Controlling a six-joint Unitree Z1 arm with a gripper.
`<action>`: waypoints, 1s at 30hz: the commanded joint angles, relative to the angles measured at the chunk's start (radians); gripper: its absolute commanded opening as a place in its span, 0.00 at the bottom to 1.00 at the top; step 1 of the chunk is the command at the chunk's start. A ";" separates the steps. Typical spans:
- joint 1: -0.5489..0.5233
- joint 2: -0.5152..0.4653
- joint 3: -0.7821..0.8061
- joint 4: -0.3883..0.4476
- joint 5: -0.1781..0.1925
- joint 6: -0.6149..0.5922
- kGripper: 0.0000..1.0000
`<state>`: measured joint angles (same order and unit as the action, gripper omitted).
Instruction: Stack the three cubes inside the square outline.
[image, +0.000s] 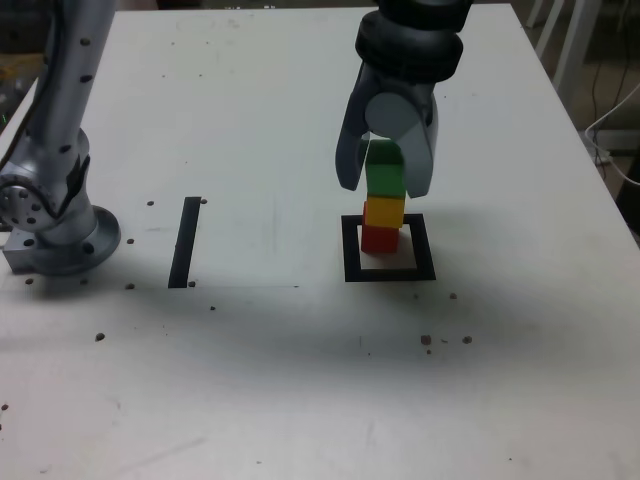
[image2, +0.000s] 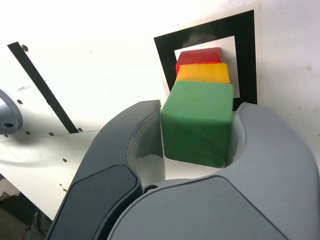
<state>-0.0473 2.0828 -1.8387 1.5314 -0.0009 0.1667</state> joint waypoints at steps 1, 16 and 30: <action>0.002 0.004 0.005 0.001 -0.003 0.002 0.97; 0.008 -0.015 0.037 -0.007 -0.005 0.004 0.99; 0.037 -0.289 0.279 -0.033 0.056 -0.081 1.00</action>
<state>-0.0123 1.8307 -1.5941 1.5084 0.0546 0.0968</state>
